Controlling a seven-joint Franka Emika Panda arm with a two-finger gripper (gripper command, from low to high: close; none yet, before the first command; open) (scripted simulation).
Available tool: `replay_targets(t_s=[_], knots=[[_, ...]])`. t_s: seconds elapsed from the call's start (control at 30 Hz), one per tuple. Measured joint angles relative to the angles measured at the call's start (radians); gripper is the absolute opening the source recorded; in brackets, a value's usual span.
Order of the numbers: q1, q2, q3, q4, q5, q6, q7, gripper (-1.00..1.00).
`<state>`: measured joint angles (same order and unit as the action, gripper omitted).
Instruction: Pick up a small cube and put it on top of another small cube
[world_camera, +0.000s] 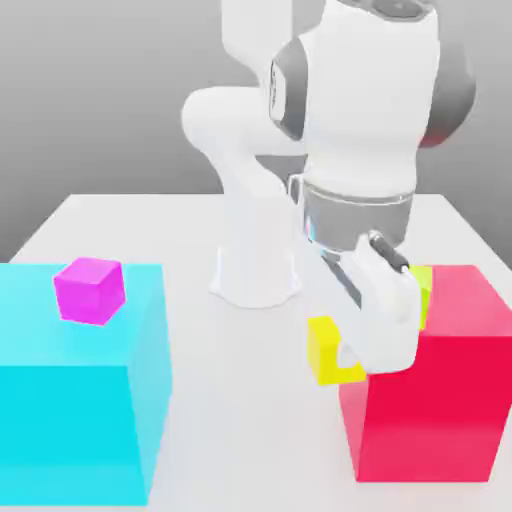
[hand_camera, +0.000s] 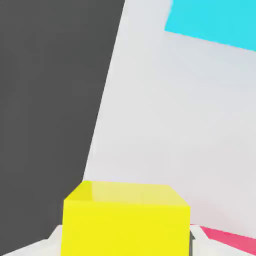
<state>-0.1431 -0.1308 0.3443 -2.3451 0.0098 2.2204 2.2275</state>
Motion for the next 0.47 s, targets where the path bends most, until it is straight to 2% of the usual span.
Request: replay_targets(t_s=[0.23,0.37,0.4,0.47], knots=[[0.11,-0.205,0.008,-0.007,0.114,-0.186,-0.196,-1.0],[0.122,-0.171,0.027,-0.093,0.122,-0.067,-0.209,-1.0],[0.122,-0.163,0.03,-0.106,0.121,-0.046,-0.208,1.0],[0.122,-0.163,0.03,-0.106,0.121,-0.046,-0.208,1.0]])
